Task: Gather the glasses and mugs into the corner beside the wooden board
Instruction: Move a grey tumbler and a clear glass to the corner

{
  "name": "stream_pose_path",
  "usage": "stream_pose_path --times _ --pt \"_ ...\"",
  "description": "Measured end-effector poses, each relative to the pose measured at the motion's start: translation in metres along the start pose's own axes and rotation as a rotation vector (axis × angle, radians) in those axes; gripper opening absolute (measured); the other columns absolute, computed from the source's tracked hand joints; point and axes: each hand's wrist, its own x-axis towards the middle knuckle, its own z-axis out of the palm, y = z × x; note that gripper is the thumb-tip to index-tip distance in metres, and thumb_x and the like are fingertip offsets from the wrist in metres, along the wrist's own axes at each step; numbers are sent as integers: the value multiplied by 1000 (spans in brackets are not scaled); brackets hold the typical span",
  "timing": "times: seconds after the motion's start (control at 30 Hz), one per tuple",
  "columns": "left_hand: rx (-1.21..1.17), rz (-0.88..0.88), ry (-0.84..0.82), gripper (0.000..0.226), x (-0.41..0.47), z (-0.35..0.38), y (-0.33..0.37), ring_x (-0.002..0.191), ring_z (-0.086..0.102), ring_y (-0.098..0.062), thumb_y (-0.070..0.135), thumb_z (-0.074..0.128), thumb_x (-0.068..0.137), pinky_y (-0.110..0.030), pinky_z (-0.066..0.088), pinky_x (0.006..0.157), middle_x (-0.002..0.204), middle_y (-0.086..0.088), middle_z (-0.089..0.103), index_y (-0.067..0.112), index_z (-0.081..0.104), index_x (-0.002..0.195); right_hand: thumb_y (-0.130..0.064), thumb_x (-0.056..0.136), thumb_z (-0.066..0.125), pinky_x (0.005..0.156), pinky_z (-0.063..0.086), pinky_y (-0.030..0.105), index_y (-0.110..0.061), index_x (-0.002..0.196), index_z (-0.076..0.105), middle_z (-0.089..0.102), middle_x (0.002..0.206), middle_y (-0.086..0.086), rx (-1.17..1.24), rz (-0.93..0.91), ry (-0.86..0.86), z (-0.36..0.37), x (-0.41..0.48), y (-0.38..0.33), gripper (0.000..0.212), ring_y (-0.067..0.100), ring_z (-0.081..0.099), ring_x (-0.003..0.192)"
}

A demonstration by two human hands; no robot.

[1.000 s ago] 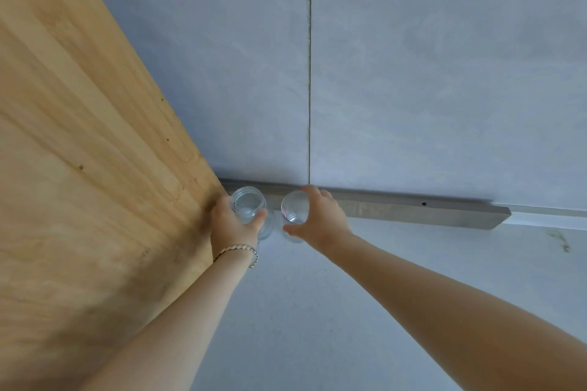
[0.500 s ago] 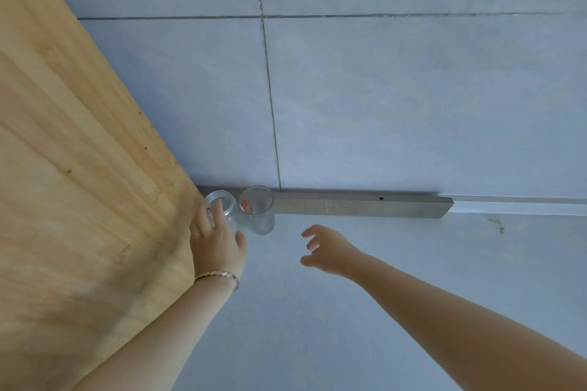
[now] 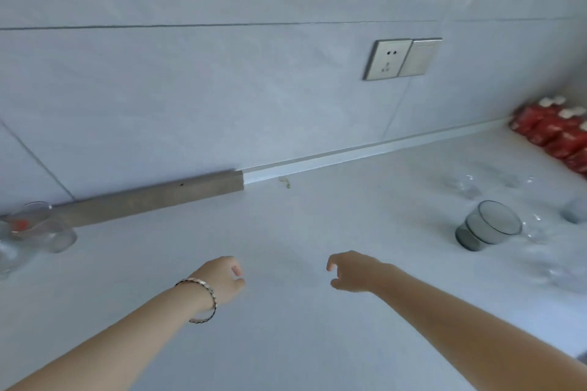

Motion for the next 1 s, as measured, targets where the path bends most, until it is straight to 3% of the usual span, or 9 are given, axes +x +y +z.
stream_pose_path --times 0.2,0.3,0.47,0.57,0.67,0.77,0.87,1.0 --pt "152 136 -77 19 33 66 164 103 62 -20 25 52 89 -26 46 88 117 -4 63 18 56 107 -27 91 49 87 37 28 -21 131 46 55 130 1 109 145 94 -15 -43 188 40 19 47 124" --pt "162 171 -66 23 50 94 243 106 60 -20 23 52 89 -26 46 91 118 -5 62 15 58 110 -27 91 48 93 40 30 -23 128 49 57 127 1 119 195 157 -25 -60 272 36 22 50 121" --pt "151 170 -64 23 70 127 344 107 60 -23 22 50 90 -29 48 94 118 -6 63 13 59 110 -26 90 50 86 43 30 -25 119 58 61 121 0 166 258 396 -47 -83 381 30 23 55 113" --pt "138 184 -52 29 78 140 389 107 60 -24 23 50 90 -30 47 95 118 -6 64 14 55 117 -27 86 57 95 41 35 -20 127 53 52 129 4 191 280 567 -61 -83 434 41 25 48 120" --pt "125 210 -12 43 84 148 423 110 57 -23 29 50 91 -30 44 94 123 -5 59 15 42 132 -43 79 67 104 34 40 -17 140 35 36 141 12 141 443 547 -75 -67 479 73 33 38 128" --pt "135 254 3 66 89 155 449 120 51 -25 39 57 87 -33 42 99 138 -8 43 13 26 140 -58 73 68 96 42 41 -16 144 21 34 139 17 231 607 401 -79 -46 509 94 38 43 123" --pt "166 314 14 93 94 162 473 128 44 -23 49 67 75 -35 43 99 148 -2 25 20 13 145 -58 72 68 80 45 36 -15 141 23 43 131 15 330 594 364 -70 -31 523 92 34 55 112" --pt "206 305 59 111 102 177 505 133 35 -23 53 73 66 -37 46 95 151 2 17 23 3 148 -54 73 69 77 46 34 -17 137 28 46 126 14 366 586 460 -59 -24 524 85 33 59 106"
